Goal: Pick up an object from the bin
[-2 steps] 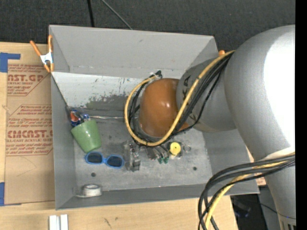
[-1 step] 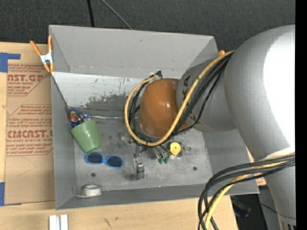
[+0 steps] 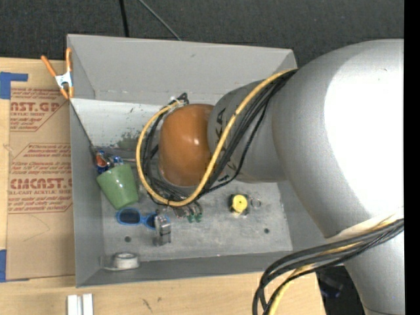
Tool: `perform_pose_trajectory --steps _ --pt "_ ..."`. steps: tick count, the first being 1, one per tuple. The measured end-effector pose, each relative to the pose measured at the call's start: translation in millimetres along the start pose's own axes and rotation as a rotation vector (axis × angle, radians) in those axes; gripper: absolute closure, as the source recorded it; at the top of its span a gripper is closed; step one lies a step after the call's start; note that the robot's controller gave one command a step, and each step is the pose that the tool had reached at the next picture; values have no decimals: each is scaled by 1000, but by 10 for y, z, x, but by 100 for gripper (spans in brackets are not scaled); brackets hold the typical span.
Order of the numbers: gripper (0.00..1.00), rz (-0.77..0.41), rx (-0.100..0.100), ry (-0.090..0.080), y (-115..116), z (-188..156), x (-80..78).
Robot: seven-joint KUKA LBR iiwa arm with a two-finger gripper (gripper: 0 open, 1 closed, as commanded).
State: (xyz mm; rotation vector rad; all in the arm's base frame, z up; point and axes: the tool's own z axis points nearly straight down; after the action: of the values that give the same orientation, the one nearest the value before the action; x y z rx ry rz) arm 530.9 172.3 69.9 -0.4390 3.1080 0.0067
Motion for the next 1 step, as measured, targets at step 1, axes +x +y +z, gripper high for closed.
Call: perform_pose_trajectory --steps 1 --pt "100 5 2 1 -34 -1 5"
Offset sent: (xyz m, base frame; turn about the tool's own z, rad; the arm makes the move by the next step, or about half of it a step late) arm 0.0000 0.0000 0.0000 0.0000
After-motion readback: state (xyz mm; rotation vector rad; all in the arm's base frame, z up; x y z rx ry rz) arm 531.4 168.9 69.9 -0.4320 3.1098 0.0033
